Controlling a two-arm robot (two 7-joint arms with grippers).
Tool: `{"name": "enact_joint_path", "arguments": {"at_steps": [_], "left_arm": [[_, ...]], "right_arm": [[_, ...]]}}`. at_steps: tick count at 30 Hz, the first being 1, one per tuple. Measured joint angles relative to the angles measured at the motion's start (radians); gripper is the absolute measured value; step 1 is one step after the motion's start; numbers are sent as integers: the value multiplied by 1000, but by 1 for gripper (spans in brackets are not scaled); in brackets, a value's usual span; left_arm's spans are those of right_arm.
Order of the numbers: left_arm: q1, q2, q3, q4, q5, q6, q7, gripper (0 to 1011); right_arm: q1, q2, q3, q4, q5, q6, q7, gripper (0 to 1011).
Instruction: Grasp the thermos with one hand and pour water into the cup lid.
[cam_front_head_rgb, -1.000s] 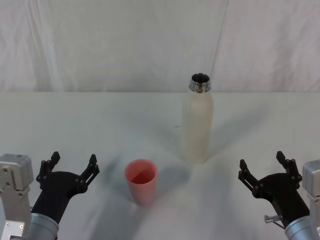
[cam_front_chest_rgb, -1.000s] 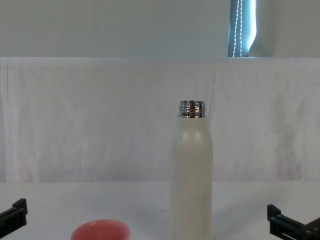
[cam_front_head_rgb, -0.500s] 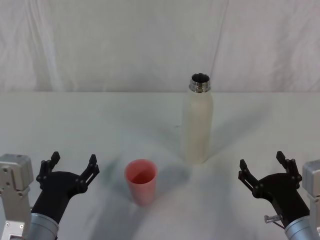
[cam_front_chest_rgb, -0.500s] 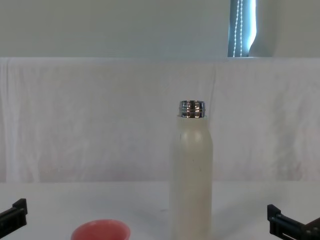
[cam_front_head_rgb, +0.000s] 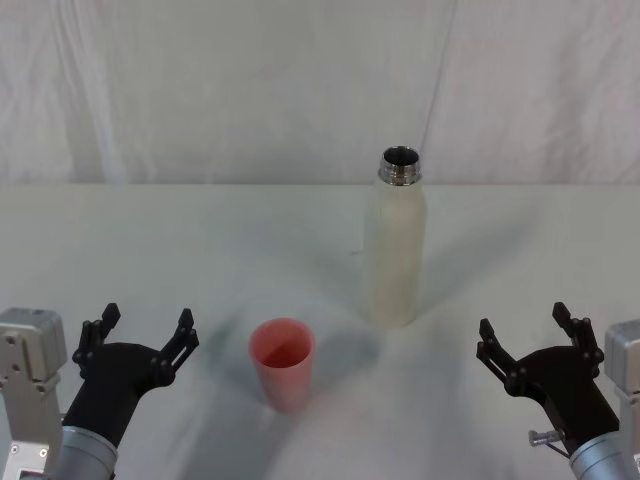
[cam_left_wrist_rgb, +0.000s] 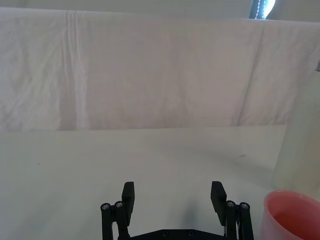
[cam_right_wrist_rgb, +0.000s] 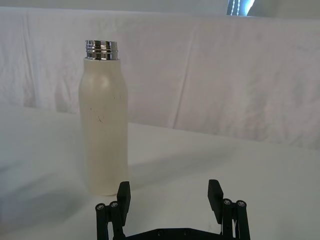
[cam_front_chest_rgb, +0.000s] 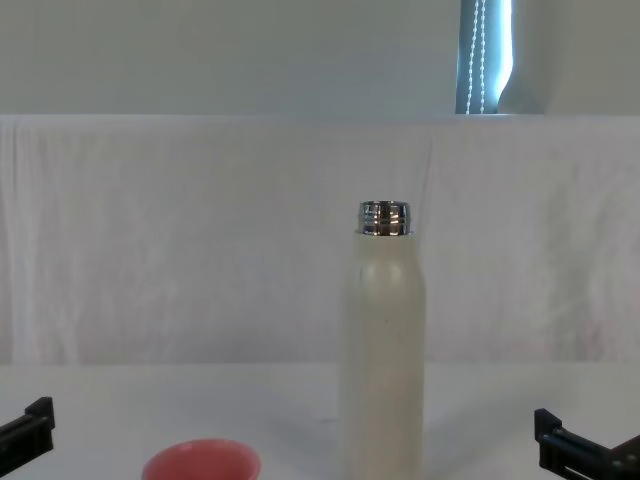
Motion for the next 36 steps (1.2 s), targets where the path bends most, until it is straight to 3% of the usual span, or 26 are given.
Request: {"name": "enact_joint_path", "arguments": {"at_steps": [21,29,36], "left_arm": [[0,0,0,0,0,0,0,1001],[0,0,0,0,0,0,0,1001],[0,0,0,0,0,0,0,1001]], "right_arm": [[-3,-5,7,0,7,-4,11,1001],[-2,-20,41,5,71,-5,92,1001],[40,-25,59,26,107,7,168,1001]]}}
